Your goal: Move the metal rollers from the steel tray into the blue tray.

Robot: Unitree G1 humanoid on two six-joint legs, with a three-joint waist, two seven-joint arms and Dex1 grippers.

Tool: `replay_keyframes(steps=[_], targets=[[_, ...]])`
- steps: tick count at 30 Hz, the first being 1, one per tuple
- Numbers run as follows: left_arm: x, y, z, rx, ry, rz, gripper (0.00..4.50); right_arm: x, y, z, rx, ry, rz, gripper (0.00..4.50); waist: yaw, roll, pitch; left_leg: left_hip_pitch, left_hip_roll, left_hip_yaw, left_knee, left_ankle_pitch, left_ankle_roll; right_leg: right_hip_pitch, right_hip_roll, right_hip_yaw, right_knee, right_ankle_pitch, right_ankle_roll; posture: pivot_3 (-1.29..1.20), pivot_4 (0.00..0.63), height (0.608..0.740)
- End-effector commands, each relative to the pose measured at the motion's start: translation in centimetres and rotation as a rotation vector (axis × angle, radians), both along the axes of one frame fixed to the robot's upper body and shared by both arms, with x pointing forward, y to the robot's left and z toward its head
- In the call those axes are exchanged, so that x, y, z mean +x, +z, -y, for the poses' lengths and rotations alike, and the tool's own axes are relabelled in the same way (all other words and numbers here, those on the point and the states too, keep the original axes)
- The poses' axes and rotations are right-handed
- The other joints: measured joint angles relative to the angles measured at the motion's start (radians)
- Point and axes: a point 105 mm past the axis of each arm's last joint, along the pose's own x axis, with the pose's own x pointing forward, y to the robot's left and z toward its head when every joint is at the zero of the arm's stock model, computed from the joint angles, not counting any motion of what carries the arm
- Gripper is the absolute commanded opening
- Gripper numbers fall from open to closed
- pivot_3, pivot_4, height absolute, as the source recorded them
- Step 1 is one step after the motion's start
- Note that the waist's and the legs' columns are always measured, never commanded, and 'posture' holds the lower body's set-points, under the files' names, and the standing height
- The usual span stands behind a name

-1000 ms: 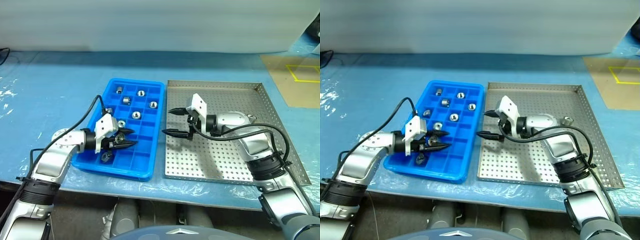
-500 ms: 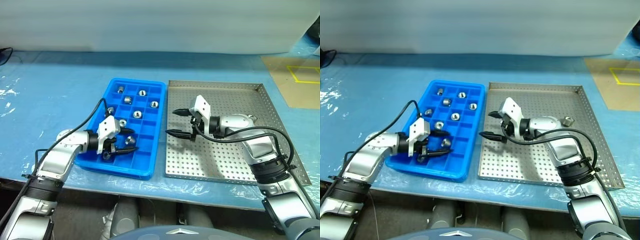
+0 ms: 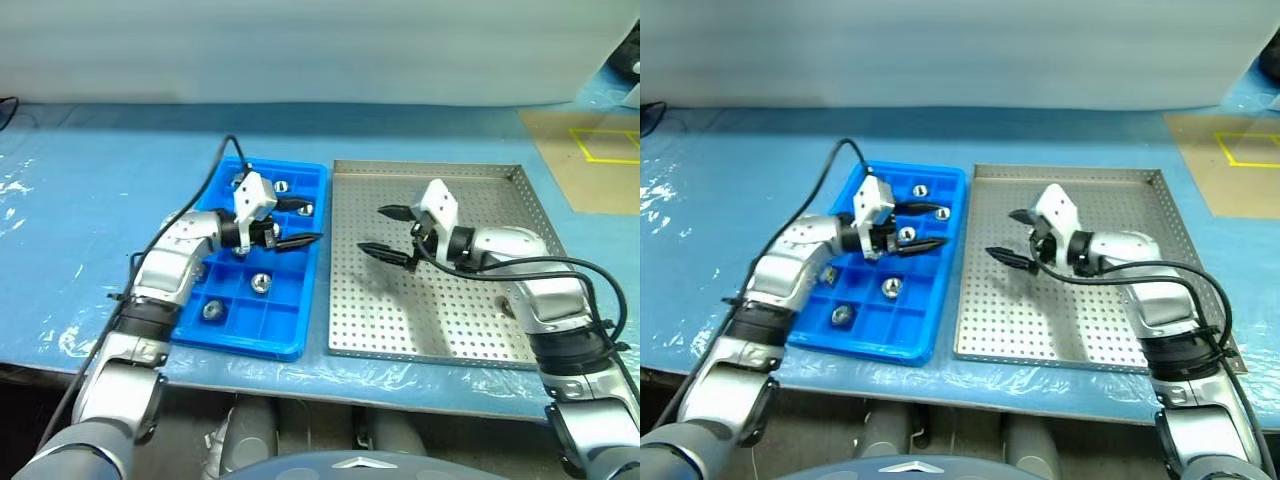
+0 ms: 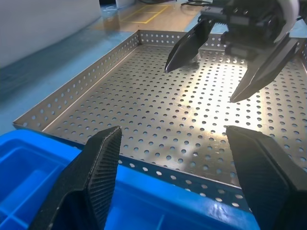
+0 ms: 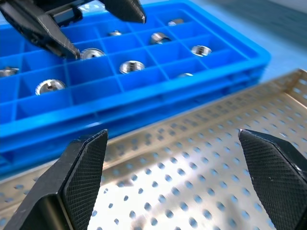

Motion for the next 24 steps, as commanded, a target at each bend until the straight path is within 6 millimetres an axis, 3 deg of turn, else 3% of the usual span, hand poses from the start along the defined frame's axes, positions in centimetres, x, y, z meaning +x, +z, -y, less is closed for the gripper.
replay_keyframes(steps=[1,5,12,18,24], targets=[[1.4,0.6,1.9,0.003,-0.014,0.074,3.65,-0.8,1.9,1.4,0.01,-0.059,0.067,4.5,-0.009,0.0,0.0,0.0,0.0,0.0,0.0,0.0,0.0,0.0,0.0,0.0,0.0,0.0,0.0,-0.33,0.15,0.74],[2.4,1.0,6.9,-0.051,-0.073,0.07,3.65,-2.3,1.9,3.9,0.008,-0.189,0.073,4.5,-0.022,-0.001,0.001,-0.001,0.0,0.0,0.002,-0.001,0.003,0.001,0.0,0.0,-0.001,0.0,0.0,-0.43,0.15,0.74],[1.5,0.3,12.0,-0.04,-0.2,0.068,3.65,-4.5,2.5,6.4,0.008,-0.349,0.1,4.5,-0.094,-0.001,0.001,-0.001,0.0,0.002,0.006,-0.004,0.011,0.001,0.0,0.003,-0.004,0.0,0.001,-0.56,0.15,0.74],[-0.3,0.0,14.5,-0.045,-0.322,0.044,3.65,-6.8,2.1,7.9,-0.007,-0.448,0.081,4.5,-0.135,-0.001,0.001,-0.002,-0.001,0.002,0.006,-0.006,0.013,0.003,0.0,0.003,-0.009,0.001,0.002,-0.65,0.15,0.74],[-1.4,-0.4,14.5,-0.037,-0.412,0.048,3.65,-8.3,1.7,8.6,0.003,-0.512,0.055,4.5,-0.177,-0.001,0.001,-0.004,-0.002,0.002,0.008,-0.008,0.016,0.003,-0.001,0.002,-0.011,0.001,0.003,-0.69,0.15,0.74]])
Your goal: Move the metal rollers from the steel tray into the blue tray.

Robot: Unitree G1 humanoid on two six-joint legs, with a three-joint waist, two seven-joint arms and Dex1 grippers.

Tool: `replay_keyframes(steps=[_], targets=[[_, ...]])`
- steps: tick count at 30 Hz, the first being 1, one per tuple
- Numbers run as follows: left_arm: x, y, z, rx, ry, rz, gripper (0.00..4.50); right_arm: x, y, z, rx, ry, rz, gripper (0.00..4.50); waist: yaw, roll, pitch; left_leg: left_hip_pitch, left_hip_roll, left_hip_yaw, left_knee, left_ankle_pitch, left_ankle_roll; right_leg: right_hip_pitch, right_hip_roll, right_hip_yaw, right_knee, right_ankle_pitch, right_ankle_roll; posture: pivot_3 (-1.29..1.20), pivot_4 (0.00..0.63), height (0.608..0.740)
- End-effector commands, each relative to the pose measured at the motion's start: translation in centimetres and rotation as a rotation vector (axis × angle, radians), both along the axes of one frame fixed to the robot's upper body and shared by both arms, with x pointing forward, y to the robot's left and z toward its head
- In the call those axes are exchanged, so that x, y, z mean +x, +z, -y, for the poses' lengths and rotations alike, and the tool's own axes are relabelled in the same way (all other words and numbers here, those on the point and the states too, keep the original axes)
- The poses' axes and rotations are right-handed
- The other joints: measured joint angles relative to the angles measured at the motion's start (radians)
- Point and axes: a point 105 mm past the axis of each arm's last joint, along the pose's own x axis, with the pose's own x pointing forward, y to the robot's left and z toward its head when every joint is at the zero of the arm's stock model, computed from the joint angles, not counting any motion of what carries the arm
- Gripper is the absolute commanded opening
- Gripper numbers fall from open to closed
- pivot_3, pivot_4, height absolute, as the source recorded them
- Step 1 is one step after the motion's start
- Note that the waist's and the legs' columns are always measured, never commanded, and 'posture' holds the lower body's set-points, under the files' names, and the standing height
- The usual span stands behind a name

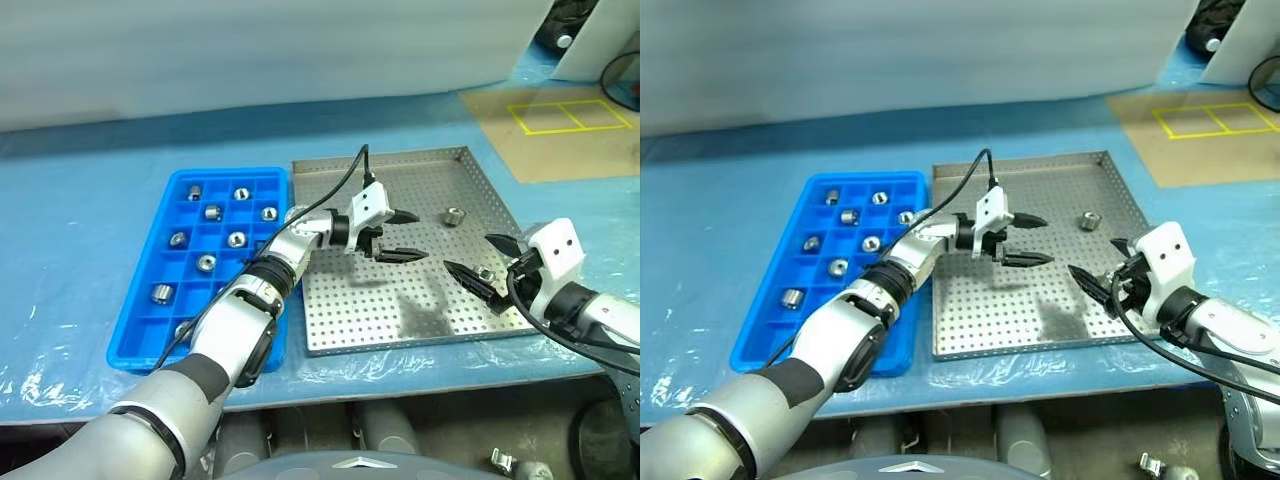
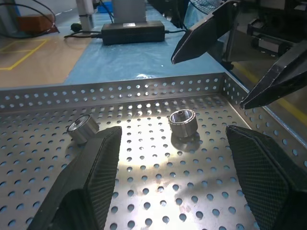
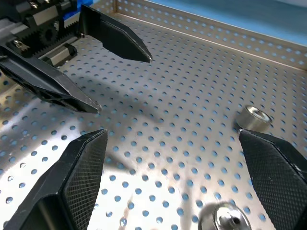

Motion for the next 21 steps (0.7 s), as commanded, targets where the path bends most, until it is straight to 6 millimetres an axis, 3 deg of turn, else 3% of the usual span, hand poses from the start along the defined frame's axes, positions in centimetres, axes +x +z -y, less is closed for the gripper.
replay_keyframes(steps=[1,7,11,16,21], targets=[[-0.8,0.8,-0.2,-0.015,-0.077,0.055,3.65,-1.0,1.2,-0.1,0.002,-0.019,0.048,4.5,-0.018,0.0,0.0,0.0,0.0,0.0,0.0,0.0,0.0,0.0,0.0,0.0,0.0,0.0,0.0,-0.69,0.15,0.74],[-1.8,1.6,-2.7,-0.078,-0.135,0.025,3.65,-2.3,-0.1,-1.1,0.04,-0.024,-0.004,4.5,-0.047,0.0,0.0,-0.002,0.0,-0.002,0.0,0.0,0.0,0.0,0.0,-0.003,-0.001,0.0,0.001,-0.65,0.15,0.74],[-3.5,2.0,-6.7,-0.058,-0.148,-0.01,3.65,-2.1,-0.7,-0.5,0.055,-0.047,-0.038,4.5,-0.064,0.0,0.0,-0.002,0.001,-0.002,0.0,-0.001,-0.001,0.0,0.0,-0.004,-0.001,0.0,0.0,-0.61,0.15,0.74],[-6.6,1.9,-8.3,-0.017,-0.166,-0.015,3.65,-2.4,-2.4,1.4,0.057,-0.135,-0.093,4.5,-0.063,0.001,0.0,-0.002,0.0,-0.004,0.0,-0.001,-0.002,0.003,-0.002,-0.006,-0.002,-0.001,0.0,-0.56,0.15,0.74],[-8.5,0.2,-8.3,0.041,-0.153,0.026,3.65,-2.5,-3.5,0.6,0.067,-0.116,-0.127,4.5,-0.065,0.0,0.001,-0.002,-0.002,-0.004,-0.001,-0.003,0.0,0.004,-0.004,-0.006,-0.005,-0.001,0.001,-0.53,0.15,0.74]])
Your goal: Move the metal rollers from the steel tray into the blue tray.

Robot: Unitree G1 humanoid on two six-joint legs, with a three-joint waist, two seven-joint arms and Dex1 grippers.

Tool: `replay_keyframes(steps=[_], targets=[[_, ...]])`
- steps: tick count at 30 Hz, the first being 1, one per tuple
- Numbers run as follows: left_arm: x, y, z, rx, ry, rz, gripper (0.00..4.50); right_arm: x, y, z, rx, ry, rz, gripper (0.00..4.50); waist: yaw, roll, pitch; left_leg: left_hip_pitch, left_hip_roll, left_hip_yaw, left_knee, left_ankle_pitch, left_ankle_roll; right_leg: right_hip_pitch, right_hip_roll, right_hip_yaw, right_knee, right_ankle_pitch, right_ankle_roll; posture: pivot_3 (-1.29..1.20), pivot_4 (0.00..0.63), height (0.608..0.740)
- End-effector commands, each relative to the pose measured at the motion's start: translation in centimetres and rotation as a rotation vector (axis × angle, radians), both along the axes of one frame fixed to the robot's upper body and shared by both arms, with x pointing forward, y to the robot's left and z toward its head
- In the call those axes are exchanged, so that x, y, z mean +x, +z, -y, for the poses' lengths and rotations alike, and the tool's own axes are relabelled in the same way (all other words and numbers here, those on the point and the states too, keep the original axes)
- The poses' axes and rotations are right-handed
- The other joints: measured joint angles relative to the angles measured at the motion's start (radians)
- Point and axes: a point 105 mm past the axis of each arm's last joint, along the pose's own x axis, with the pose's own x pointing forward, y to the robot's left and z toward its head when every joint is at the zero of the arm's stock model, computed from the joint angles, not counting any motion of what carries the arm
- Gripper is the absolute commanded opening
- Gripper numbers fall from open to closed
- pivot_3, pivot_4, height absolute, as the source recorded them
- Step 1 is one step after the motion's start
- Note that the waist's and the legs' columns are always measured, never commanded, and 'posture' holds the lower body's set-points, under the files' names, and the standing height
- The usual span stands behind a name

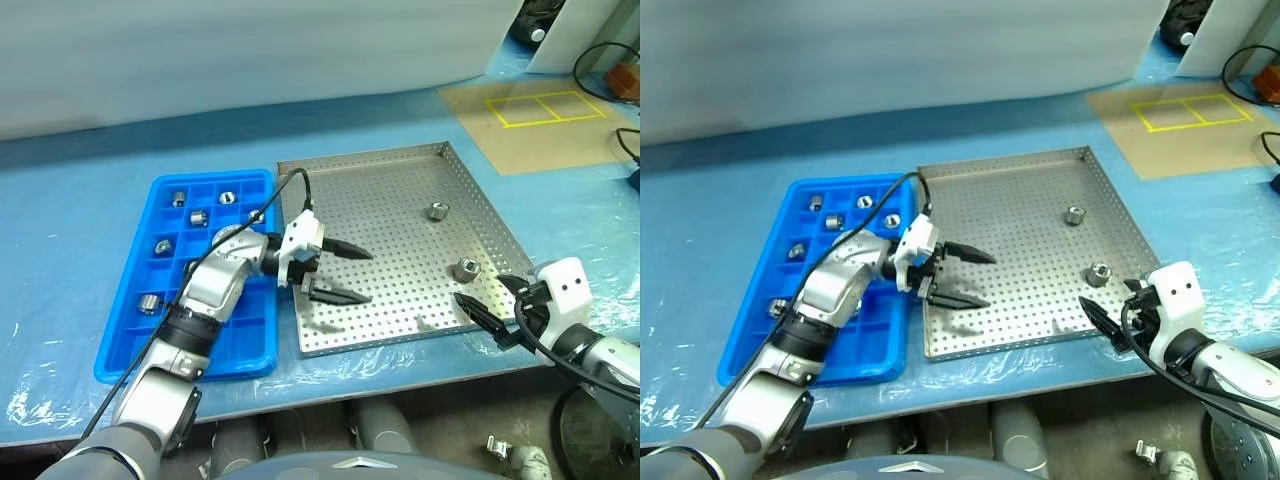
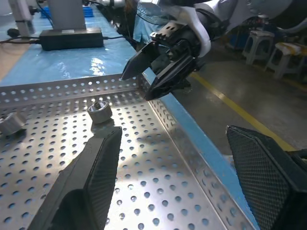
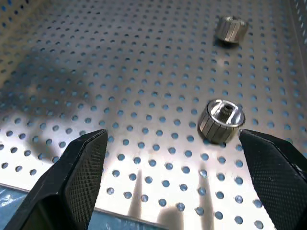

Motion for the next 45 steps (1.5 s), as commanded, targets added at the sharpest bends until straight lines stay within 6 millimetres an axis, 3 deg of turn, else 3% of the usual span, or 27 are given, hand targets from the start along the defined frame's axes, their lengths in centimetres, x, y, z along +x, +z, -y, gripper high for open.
replay_keyframes(steps=[1,10,18,26,32,37,39,40,43,45], targets=[[-1.3,0.5,0.5,-0.004,-0.02,0.046,3.65,0.4,0.3,-0.4,-0.018,0.007,0.036,4.5,-0.002,0.0,0.0,0.0,0.0,0.0,0.0,0.0,0.0,0.0,0.0,0.0,0.0,-0.002,0.003,-0.52,0.15,0.74],[-0.5,0.9,0.1,0.002,0.034,0.057,3.65,4.8,1.4,-0.1,-0.038,-0.009,0.14,4.5,-0.004,0.001,0.0,0.003,0.001,0.0,0.0,0.001,-0.002,0.0,0.001,0.001,0.004,-0.004,0.007,-0.46,0.15,0.74],[0.6,2.0,-0.9,-0.007,0.103,0.093,3.65,7.5,-1.2,1.1,-0.027,-0.027,0.116,4.5,0.021,0.002,0.0,0.002,0.001,0.0,-0.001,0.002,-0.002,-0.001,0.001,0.001,0.004,0.0,0.001,-0.38,0.15,0.74],[1.8,2.3,-2.7,0.028,0.162,0.121,3.65,8.0,-3.4,2.4,-0.039,-0.031,0.075,4.5,0.067,0.003,0.0,0.004,0.001,0.001,-0.001,0.002,-0.002,0.0,0.001,0.001,0.005,0.0,0.0,-0.33,0.15,0.74],[2.0,2.2,-2.9,0.034,0.169,0.131,3.65,8.0,-4.2,2.6,-0.025,-0.022,0.055,4.5,0.101,0.003,0.0,0.005,0.001,0.002,-0.001,0.002,-0.002,0.0,0.001,0.003,0.006,0.0,0.0,-0.32,0.15,0.74],[2.3,2.2,-3.5,0.051,0.183,0.133,3.68,7.2,-5.1,2.8,-0.027,-0.015,0.025,2.9,0.114,0.003,0.0,0.006,0.002,0.003,-0.001,0.002,-0.003,0.001,0.001,0.003,0.007,0.0,0.0,-0.32,0.15,0.74],[2.4,2.1,-3.7,0.058,0.184,0.135,3.68,6.9,-5.1,2.9,-0.014,-0.01,0.024,2.9,0.115,0.003,0.0,0.006,0.002,0.003,-0.001,0.002,-0.003,0.001,0.001,0.003,0.007,0.0,0.0,-0.32,0.15,0.74],[2.4,2.1,-3.7,0.06,0.183,0.136,3.68,6.8,-5.1,2.9,-0.011,-0.008,0.025,2.38,0.118,0.003,0.0,0.006,0.002,0.003,-0.001,0.002,-0.003,0.001,0.001,0.003,0.007,0.0,0.0,-0.32,0.15,0.74],[2.5,2.2,-3.8,0.061,0.183,0.136,3.68,6.8,-5.2,3.6,-0.039,-0.036,0.025,1.54,0.126,0.003,0.0,0.007,0.002,0.003,-0.001,0.002,-0.003,0.001,0.001,0.003,0.007,0.0,0.0,-0.33,0.15,0.74],[2.6,2.1,-3.8,0.067,0.184,0.14,3.68,6.6,-4.9,3.2,-0.005,-0.016,0.037,1.55,0.128,0.003,0.0,0.007,0.002,0.003,-0.001,0.002,-0.003,0.001,0.002,0.003,0.007,0.0,0.0,-0.33,0.15,0.74]])
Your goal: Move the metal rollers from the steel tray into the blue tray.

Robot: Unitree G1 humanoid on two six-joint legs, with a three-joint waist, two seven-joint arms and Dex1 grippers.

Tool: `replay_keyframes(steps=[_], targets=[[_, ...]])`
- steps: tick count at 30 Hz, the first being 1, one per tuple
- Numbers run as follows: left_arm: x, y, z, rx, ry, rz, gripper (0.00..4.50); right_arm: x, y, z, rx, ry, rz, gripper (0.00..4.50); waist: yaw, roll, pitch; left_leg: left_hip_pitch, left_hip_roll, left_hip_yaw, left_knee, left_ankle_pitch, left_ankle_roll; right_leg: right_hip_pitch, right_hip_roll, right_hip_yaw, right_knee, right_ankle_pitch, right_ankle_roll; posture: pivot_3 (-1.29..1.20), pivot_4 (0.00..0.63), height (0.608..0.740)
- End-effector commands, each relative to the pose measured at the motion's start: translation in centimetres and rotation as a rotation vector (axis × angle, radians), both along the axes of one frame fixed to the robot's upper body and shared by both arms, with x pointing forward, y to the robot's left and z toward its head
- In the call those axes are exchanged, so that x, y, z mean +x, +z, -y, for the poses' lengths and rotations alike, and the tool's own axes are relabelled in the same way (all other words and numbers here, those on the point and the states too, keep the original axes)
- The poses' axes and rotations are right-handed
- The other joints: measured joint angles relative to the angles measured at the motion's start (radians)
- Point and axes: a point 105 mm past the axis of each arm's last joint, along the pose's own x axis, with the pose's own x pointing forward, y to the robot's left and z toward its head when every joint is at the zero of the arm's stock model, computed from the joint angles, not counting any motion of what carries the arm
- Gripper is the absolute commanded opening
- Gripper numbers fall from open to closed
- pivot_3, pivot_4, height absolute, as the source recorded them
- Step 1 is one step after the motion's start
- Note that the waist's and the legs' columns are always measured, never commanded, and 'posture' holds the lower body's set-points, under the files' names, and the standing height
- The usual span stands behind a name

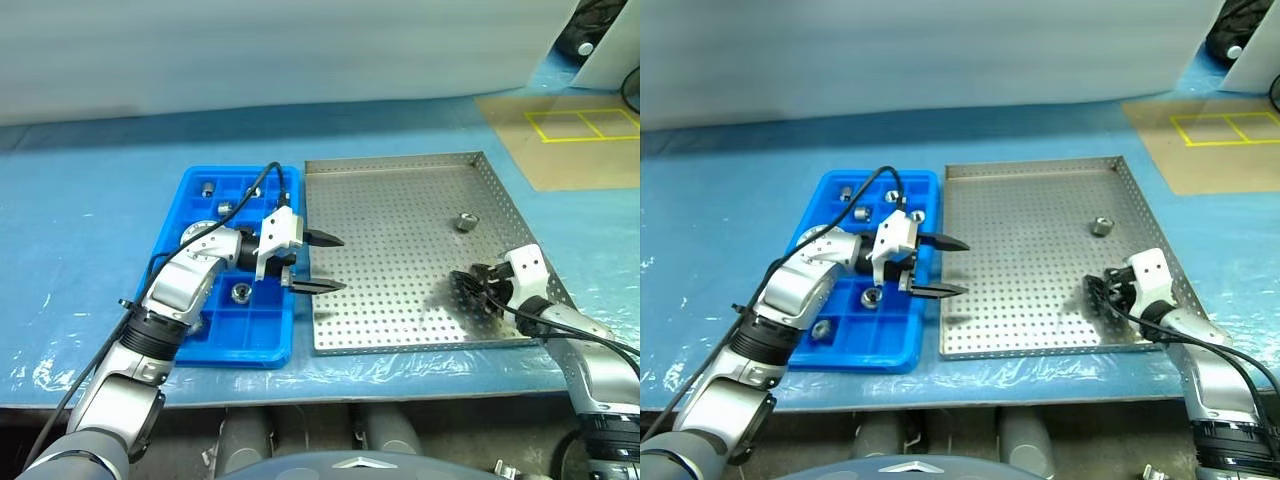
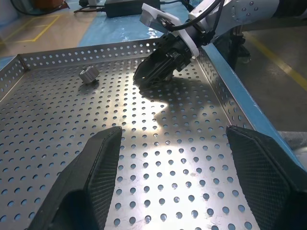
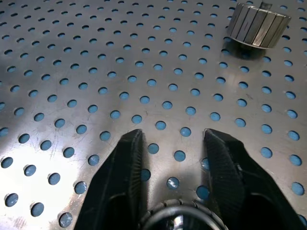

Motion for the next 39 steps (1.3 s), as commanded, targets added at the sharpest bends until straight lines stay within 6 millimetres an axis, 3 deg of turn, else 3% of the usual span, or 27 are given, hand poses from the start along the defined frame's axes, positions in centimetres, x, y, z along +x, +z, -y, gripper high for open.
replay_keyframes(steps=[1,4,8,13,17,23,28,32,39], targets=[[0.3,1.0,-0.3,-0.005,-0.002,0.053,3.68,-0.4,0.4,-0.1,0.006,0.012,0.013,1.55,0.002,0.0,0.0,0.0,0.0,0.0,0.0,0.0,0.0,0.0,0.0,0.0,0.0,0.0,0.0,-0.33,0.15,0.74],[0.4,1.1,-0.3,-0.001,-0.006,0.056,3.68,0.3,0.5,0.1,-0.02,-0.013,0.022,1.55,0.002,0.0,0.0,0.0,0.0,0.0,0.0,0.0,0.0,0.0,0.0,0.0,0.0,0.0,0.0,-0.33,0.15,0.74],[0.6,1.0,-0.7,0.012,0.002,0.063,3.68,0.9,1.1,-1.1,-0.01,0.02,0.05,1.55,0.001,0.0,0.0,0.0,0.0,0.0,0.0,0.0,0.0,0.0,0.0,0.001,0.0,0.0,0.0,-0.33,0.15,0.74],[1.0,1.6,-1.3,0.008,0.029,0.073,3.68,2.3,3.1,-2.5,-0.003,0.061,0.119,1.55,0.003,0.0,0.0,-0.001,0.0,0.0,0.0,0.0,0.0,-0.001,0.0,0.001,0.0,0.0,0.0,-0.31,0.15,0.74],[1.6,3.0,-3.0,-0.008,0.093,0.075,3.68,3.7,6.9,-6.9,0.036,0.234,0.207,1.55,-0.001,0.001,0.0,0.0,0.0,0.001,0.0,0.001,-0.001,-0.003,0.001,0.002,0.002,0.0,-0.001,-0.28,0.15,0.74],[2.5,4.5,-5.9,0.008,0.191,0.099,3.68,4.0,8.4,-12.7,0.075,0.491,0.209,1.55,0.019,0.001,0.0,0.0,0.004,0.001,-0.001,0.003,-0.005,-0.005,0.004,0.001,0.006,0.0,-0.002,-0.2,0.15,0.74],[2.3,5.1,-8.2,0.016,0.287,0.128,3.68,4.2,9.8,-18.8,0.117,0.737,0.227,1.55,0.035,0.0,0.001,-0.002,0.003,0.001,-0.002,0.003,-0.005,-0.007,0.003,0.001,0.007,0.0,-0.002,-0.09,0.15,0.74],[1.2,4.8,-9.3,0.029,0.35,0.121,3.68,3.8,10.2,-22.4,0.146,0.898,0.222,1.55,0.064,-0.001,0.001,-0.002,0.003,0.001,-0.004,0.005,-0.007,-0.008,0.004,0.0,0.008,-0.001,-0.004,0.04,0.15,0.74],[-0.7,4.5,-11.5,0.044,0.485,0.11,3.68,3.4,8.9,-25.6,0.162,1.06,0.168,1.55,0.121,-0.002,0.002,-0.002,0.004,-0.001,-0.008,0.008,-0.013,-0.01,0.004,-0.003,0.009,-0.003,-0.007,0.19,0.15,0.74]])
